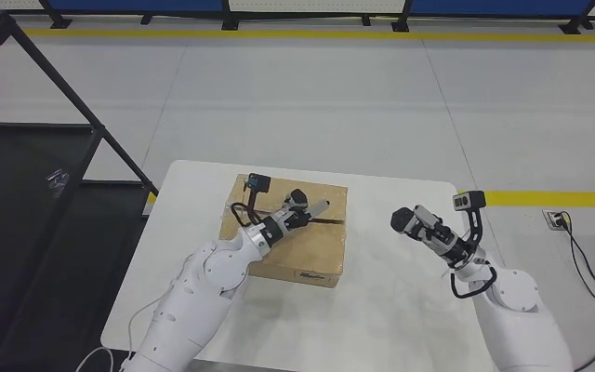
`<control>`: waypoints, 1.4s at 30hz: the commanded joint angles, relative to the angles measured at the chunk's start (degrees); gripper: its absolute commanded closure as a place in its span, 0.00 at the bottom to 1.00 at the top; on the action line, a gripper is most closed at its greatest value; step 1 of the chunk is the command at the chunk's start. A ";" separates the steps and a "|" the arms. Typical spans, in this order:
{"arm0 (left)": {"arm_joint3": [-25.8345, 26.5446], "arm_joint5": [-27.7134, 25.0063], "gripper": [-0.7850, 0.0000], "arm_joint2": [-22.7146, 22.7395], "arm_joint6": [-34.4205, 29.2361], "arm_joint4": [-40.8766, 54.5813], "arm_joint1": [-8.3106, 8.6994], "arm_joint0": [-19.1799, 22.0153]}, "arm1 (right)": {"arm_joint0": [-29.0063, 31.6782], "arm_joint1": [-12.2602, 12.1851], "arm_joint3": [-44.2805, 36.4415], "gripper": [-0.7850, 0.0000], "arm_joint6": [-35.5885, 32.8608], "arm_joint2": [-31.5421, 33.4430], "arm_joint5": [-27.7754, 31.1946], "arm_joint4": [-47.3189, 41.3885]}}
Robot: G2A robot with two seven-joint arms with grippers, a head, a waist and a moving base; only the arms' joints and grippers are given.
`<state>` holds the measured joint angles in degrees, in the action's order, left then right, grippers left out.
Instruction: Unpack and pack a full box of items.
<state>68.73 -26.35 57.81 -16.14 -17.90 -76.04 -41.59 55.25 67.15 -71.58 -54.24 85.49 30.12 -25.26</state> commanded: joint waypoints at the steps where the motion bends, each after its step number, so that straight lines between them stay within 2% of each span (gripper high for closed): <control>1: -0.44 0.00 0.00 -0.30 0.04 0.11 -0.20 0.31 | 0.09 -0.06 0.02 0.00 0.09 0.01 0.06 -0.15; 17: -4.94 0.20 0.00 -3.93 0.62 0.23 -2.39 3.29 | 0.19 -0.63 1.00 0.00 0.07 -0.03 0.60 -1.13; 42: -4.52 -0.17 0.00 -5.52 0.16 -0.25 -4.43 3.87 | -1.25 -1.19 3.76 0.00 -0.63 -0.95 1.78 -3.03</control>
<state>64.14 -26.53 52.25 -15.88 -18.11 -80.45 -37.70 54.01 65.98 -67.86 -54.86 84.56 31.88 -28.27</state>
